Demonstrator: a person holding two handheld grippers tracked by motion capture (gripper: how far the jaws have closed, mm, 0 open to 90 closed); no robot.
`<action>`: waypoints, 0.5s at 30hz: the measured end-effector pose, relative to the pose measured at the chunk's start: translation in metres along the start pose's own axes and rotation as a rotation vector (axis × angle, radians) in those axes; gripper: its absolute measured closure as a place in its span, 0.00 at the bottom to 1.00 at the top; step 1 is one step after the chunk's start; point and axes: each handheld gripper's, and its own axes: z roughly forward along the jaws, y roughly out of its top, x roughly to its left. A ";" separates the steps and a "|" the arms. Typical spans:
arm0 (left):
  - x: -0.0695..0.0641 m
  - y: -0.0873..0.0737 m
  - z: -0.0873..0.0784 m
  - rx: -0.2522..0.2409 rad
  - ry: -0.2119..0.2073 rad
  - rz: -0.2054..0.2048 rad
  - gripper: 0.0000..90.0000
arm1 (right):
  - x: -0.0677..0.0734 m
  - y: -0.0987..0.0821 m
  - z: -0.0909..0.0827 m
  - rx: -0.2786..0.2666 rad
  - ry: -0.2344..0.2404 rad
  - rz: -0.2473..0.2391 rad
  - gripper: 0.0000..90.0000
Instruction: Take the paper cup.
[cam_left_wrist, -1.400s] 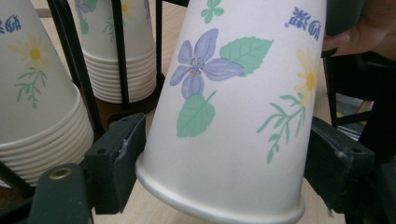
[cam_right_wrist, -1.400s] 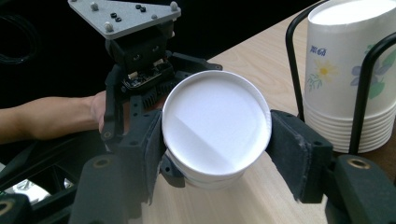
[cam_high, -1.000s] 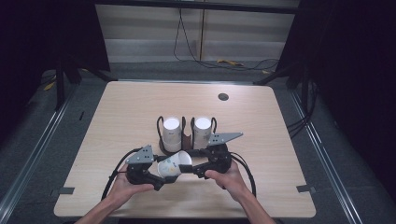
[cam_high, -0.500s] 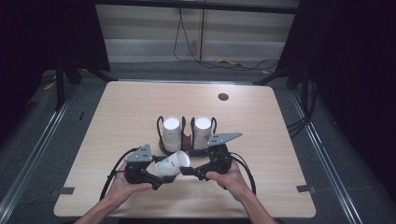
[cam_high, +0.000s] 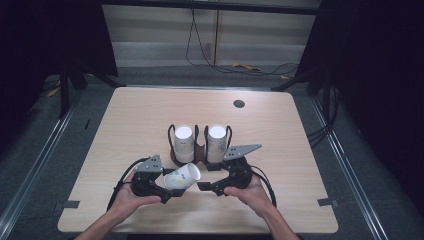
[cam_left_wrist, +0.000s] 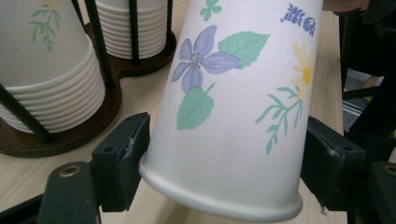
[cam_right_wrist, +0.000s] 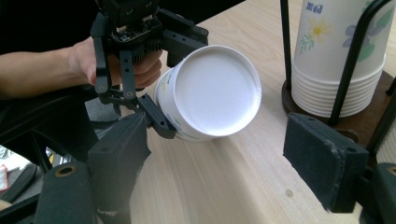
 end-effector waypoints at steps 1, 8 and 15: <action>0.000 0.000 0.000 0.000 0.000 0.000 0.26 | 0.000 0.000 0.000 0.000 0.000 0.000 0.24; -0.002 0.002 0.002 0.021 0.030 0.016 0.26 | 0.000 0.002 0.000 0.050 -0.012 -0.028 0.23; -0.001 0.014 0.001 0.048 0.033 0.041 0.27 | 0.001 0.006 0.004 0.095 -0.016 -0.060 0.23</action>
